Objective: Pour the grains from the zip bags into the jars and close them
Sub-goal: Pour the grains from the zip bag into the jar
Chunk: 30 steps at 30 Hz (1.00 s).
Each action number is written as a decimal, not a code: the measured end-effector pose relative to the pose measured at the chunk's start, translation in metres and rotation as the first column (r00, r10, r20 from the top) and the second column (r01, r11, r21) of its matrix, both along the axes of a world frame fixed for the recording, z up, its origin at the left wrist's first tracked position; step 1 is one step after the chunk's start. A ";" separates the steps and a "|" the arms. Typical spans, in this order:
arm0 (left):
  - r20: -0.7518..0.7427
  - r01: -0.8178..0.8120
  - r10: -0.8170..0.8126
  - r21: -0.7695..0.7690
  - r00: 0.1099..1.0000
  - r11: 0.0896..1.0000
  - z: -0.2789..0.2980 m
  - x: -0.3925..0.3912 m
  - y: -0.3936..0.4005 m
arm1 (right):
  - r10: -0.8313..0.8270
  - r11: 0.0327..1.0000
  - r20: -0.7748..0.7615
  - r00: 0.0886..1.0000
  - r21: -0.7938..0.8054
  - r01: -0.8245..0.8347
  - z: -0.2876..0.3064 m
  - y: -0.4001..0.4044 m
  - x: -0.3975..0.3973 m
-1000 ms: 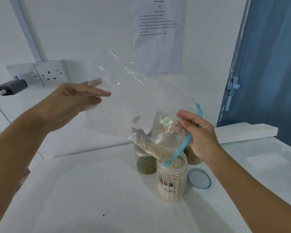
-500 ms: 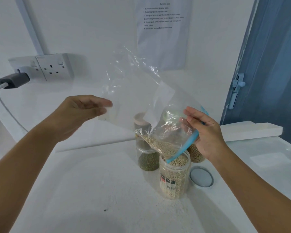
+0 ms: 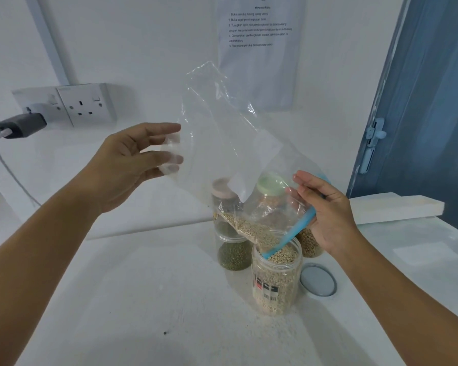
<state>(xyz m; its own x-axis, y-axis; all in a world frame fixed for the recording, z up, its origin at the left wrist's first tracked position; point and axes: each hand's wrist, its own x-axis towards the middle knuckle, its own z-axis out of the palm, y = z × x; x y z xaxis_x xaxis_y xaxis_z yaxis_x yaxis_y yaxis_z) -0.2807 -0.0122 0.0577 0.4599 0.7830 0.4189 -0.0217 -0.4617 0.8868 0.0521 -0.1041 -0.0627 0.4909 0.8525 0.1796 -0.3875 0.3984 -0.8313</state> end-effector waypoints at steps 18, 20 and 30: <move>0.116 -0.177 0.189 -0.102 0.975 0.979 -0.041 -0.006 0.002 | -0.010 1.000 0.015 1.000 -0.007 0.010 0.000 0.001 -0.005; 0.084 -0.343 0.347 -0.057 0.934 0.938 -0.060 -0.001 -0.010 | -0.010 1.000 0.013 1.000 -0.003 0.010 0.000 0.001 -0.006; -0.146 -0.104 0.057 -0.337 0.988 0.936 -0.115 0.054 -0.053 | 0.003 1.000 0.012 1.000 0.009 -0.003 0.000 -0.002 -0.002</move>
